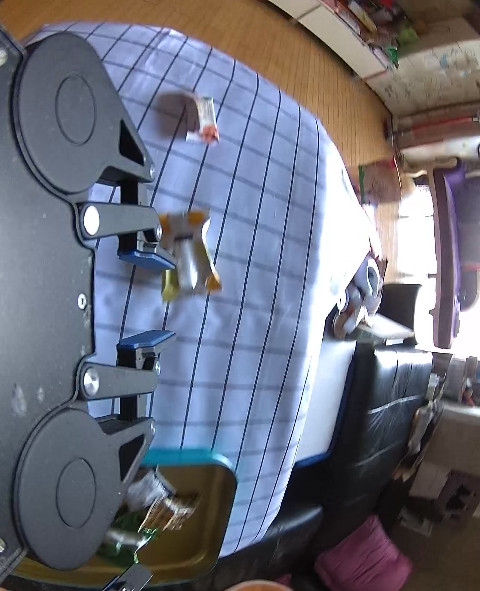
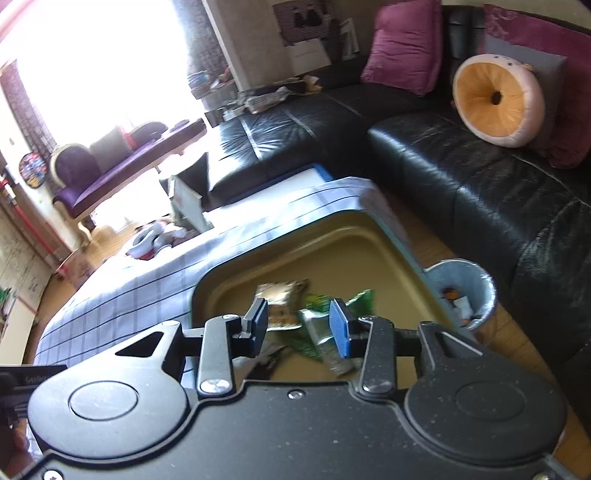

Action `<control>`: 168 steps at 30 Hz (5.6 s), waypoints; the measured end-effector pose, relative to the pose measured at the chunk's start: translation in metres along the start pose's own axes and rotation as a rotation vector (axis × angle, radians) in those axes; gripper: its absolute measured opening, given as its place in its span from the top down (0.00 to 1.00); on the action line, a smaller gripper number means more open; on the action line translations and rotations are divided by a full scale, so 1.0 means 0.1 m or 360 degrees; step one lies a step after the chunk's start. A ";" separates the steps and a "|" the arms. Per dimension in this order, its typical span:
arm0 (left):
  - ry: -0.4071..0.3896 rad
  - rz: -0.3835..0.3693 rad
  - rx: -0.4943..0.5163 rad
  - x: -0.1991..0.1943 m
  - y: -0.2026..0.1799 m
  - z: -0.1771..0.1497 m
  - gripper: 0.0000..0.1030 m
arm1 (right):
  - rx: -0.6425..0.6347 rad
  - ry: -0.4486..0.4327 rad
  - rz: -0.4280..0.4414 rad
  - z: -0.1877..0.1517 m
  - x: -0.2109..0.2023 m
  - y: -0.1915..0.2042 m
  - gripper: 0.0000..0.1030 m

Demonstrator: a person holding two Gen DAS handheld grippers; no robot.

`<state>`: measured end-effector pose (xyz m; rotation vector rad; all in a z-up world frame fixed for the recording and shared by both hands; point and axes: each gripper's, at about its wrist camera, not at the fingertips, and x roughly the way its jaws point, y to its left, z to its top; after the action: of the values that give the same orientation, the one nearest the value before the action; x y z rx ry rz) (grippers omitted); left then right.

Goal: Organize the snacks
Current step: 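Move both tools back from the tray toward the snack pile, then grasp the white milk-candy packet with the right tool, then grasp the silver-and-yellow bar with left tool while right holds white packet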

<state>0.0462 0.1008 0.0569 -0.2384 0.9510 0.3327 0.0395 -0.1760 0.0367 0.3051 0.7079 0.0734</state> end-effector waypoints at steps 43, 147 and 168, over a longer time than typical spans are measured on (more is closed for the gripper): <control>0.0062 0.0376 -0.0633 0.11 2.90 0.12 0.65 | -0.0705 0.0242 0.0642 -1.12 0.68 3.01 0.58; -0.0010 -0.0232 0.0027 0.75 0.44 0.08 0.56 | -0.0824 0.0301 0.0367 -1.05 0.29 1.21 0.73; -0.0010 -0.0201 0.0040 0.78 0.45 0.08 0.48 | -0.0757 0.0303 0.0389 -1.03 0.27 1.14 0.71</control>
<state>0.0769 0.1589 -0.0057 -0.2733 0.9284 0.2052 -0.0030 -0.0371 -0.0197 -0.0755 0.8145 0.5012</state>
